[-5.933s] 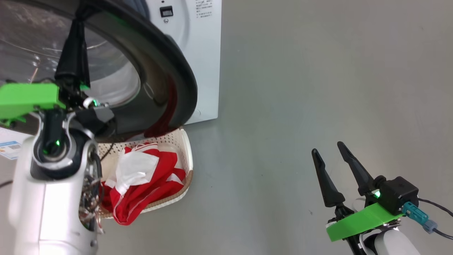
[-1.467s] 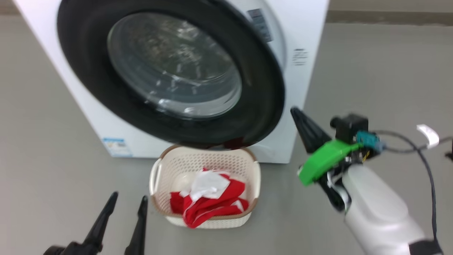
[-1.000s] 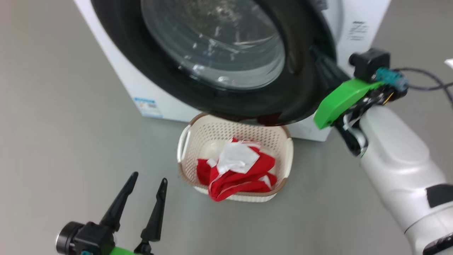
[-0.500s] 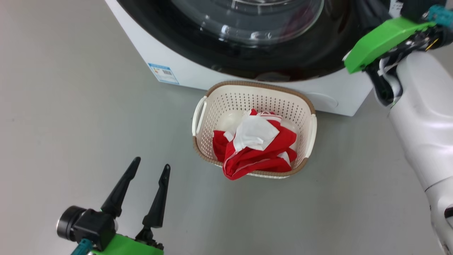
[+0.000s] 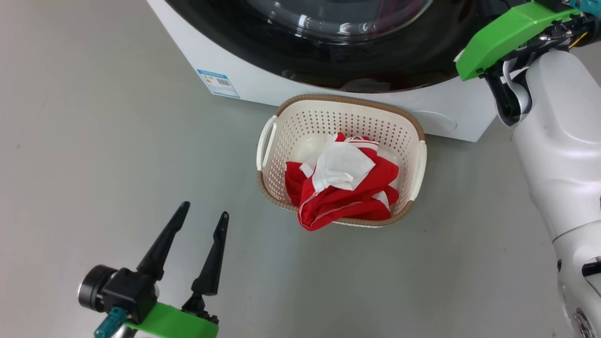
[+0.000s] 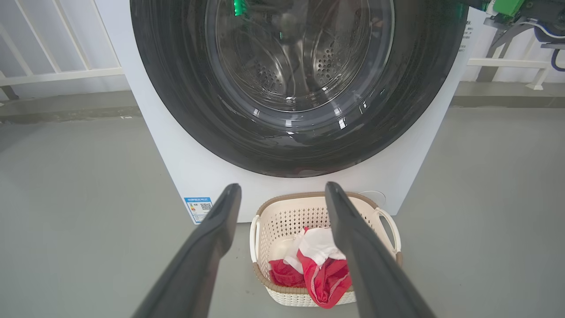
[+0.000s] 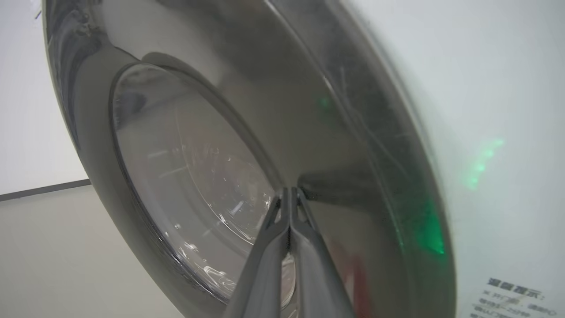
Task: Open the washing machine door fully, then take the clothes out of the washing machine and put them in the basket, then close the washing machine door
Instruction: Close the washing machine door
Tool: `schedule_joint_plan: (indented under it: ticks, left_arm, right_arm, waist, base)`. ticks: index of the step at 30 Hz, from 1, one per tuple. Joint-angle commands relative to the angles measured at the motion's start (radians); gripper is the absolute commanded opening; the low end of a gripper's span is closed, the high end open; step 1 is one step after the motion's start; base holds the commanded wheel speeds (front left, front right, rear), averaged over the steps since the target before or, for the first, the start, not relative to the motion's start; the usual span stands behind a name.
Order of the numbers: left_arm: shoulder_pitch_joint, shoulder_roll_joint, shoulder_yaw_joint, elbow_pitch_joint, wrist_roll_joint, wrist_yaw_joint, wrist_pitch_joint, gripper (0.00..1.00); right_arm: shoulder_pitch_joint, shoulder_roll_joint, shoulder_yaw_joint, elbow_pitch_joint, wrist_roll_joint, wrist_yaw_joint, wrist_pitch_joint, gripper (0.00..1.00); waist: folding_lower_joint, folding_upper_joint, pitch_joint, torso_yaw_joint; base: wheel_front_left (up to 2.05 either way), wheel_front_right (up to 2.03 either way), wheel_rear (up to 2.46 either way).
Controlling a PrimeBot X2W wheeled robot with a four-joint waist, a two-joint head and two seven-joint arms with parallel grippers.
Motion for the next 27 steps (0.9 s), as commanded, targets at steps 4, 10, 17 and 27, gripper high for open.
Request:
schedule_joint_plan:
  ticks: [4,10,17,27]
  left_arm:
    - [-0.040,0.018,0.047,-0.002,-0.016,-0.006,-0.012,1.00]
    - [-0.038,0.013,0.074,0.016,-0.035,-0.006,-0.012,1.00]
    - [-0.011,0.010,0.104,0.041,-0.065,-0.006,-0.012,1.00]
    - [0.071,-0.002,0.166,0.059,-0.059,-0.006,-0.012,1.00]
  right_arm:
    - [0.015,0.026,-0.001,-0.079,0.010,-0.011,-0.006,0.38]
    - [0.125,0.038,0.011,-0.170,0.027,-0.011,-0.006,1.00]
    - [0.309,0.048,0.029,-0.315,0.030,-0.011,-0.006,1.00]
    - [0.594,0.054,0.003,-0.451,0.014,-0.011,-0.006,1.00]
  waist:
    - [0.0000,0.0000,-0.032,-0.042]
    - [0.0000,0.0000,-0.077,-0.095]
    - [0.0000,0.0000,-0.156,-0.183]
    - [0.0000,0.0000,-0.288,-0.286]
  base:
    - [0.00,0.00,0.00]
    - [0.00,0.00,0.00]
    - [0.00,0.00,0.00]
    - [0.00,0.00,0.00]
